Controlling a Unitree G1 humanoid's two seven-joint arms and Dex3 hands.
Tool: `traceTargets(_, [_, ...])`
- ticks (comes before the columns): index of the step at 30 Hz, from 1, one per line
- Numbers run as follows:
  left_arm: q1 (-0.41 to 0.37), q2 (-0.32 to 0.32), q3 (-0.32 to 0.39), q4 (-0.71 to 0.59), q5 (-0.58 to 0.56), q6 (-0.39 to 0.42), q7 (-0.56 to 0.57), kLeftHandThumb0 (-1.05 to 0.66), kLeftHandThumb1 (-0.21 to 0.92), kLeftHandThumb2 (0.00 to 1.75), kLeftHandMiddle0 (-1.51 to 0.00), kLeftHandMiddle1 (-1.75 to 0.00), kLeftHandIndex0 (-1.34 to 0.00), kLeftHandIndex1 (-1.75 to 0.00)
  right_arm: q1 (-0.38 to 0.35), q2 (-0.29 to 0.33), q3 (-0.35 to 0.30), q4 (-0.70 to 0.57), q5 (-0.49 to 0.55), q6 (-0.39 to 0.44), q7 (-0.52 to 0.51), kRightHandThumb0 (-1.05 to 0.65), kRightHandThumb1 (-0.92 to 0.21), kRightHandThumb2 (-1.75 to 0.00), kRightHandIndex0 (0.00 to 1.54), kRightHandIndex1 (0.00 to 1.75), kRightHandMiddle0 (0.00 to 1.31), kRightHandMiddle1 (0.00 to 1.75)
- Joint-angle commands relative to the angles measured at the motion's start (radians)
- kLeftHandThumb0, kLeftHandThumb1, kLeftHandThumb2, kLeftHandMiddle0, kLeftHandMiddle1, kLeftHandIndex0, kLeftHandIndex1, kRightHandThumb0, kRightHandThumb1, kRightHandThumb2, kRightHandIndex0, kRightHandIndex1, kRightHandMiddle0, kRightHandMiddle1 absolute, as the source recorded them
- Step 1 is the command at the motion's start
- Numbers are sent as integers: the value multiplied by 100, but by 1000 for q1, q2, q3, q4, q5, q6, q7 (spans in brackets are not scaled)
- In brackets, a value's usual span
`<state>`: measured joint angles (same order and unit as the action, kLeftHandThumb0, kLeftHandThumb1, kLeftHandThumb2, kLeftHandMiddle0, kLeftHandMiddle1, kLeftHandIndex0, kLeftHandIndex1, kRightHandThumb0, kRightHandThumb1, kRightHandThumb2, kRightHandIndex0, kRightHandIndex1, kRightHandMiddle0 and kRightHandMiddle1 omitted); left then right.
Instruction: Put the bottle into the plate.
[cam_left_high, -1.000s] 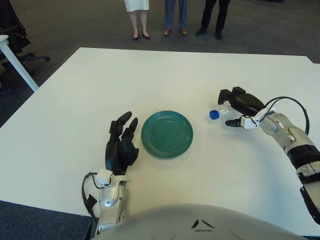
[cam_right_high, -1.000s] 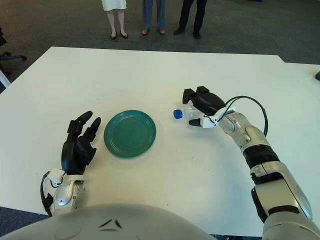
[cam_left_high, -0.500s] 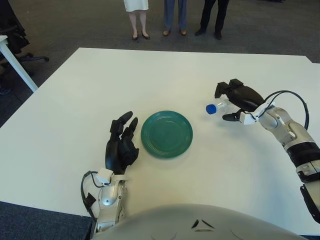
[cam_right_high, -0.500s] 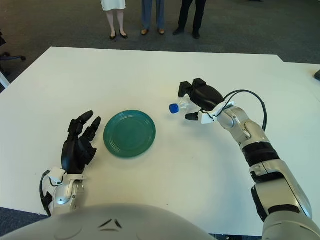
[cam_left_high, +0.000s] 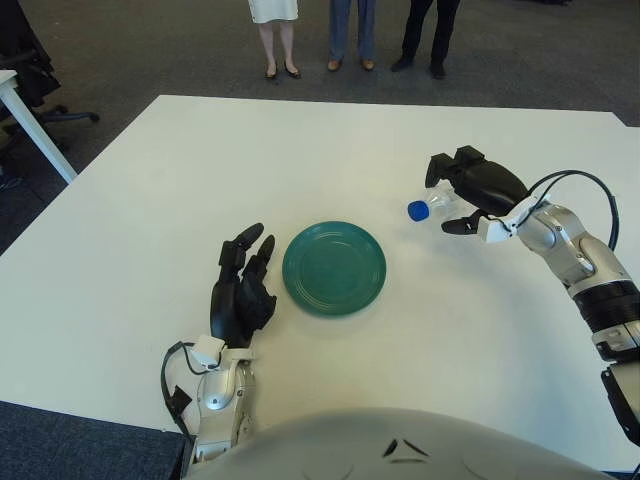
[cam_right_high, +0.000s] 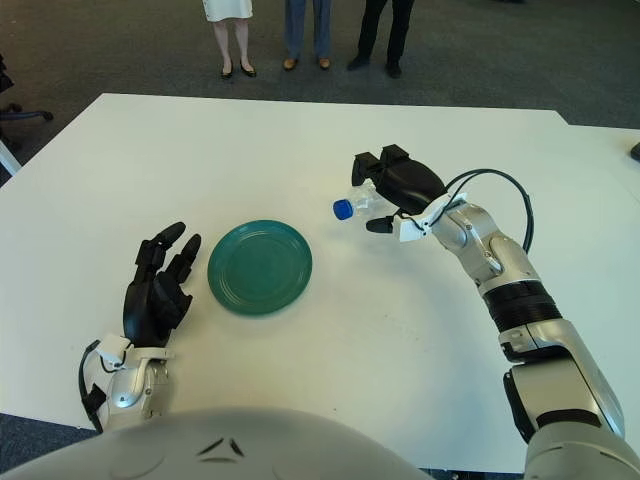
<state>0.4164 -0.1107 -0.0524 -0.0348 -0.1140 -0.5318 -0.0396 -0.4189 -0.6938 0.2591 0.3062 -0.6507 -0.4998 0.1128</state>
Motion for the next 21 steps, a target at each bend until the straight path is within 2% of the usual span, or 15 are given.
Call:
traceTargets(1, [-18,2,7,15,9,-23,-1,-83,92,92,-60,-4,-21,-94,-17,-4,-16,-24,16,10,20,-48,-32,-131,120,175,61,175])
traceTargets(12, [-29,2,14,28,39,-26,8,-81,92,96,-60,-3,-20,-93,-21,4,-8,-68,22,19,81,-48,-31,-132,121,175,61,175])
traceTargets(21, [-36,0,14,18,39,19,12,-81,92,95,-60,-2,-20,-93,-27,58,23,-154,-6,58,125,-47,-33,-130,120,175,60,175])
